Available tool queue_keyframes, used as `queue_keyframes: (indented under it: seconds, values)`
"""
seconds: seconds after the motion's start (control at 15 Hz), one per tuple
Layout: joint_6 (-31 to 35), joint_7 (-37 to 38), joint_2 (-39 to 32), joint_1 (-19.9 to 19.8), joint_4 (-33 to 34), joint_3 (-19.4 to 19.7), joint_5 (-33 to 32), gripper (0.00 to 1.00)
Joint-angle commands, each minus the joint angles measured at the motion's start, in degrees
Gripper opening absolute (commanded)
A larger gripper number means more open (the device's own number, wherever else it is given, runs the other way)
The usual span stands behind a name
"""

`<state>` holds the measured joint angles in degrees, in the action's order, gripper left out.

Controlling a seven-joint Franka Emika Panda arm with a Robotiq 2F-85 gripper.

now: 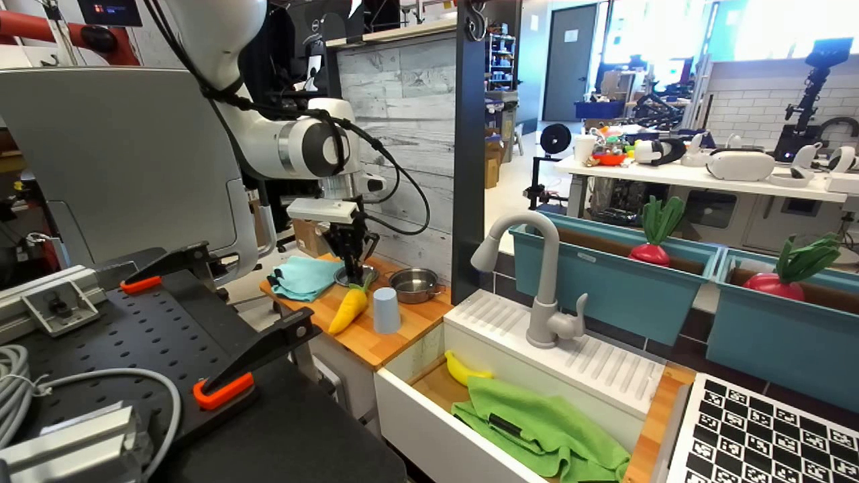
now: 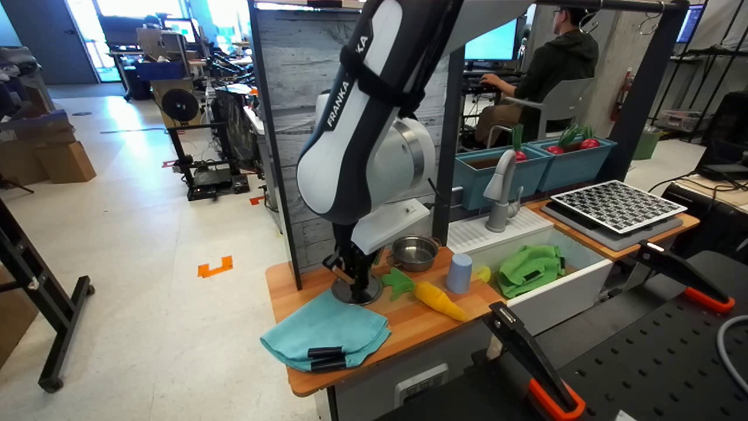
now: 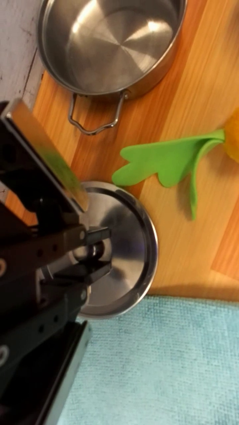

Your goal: Remove the carrot plushie from the pot and then cover the pot with the silver lid

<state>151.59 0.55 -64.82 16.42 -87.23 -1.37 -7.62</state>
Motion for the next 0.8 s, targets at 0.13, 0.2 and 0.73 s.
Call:
queue_keyframes:
  seconds: [0.13,0.2,0.73]
  values:
    - [-0.4,1.9,5.0,1.0,-5.2,2.0,-1.2,0.05]
    - [-0.2,2.1,5.9,0.9,-6.3,2.2,-1.3,0.05]
    - [1.3,2.7,11.5,-1.4,-11.9,3.0,-0.4,0.05]
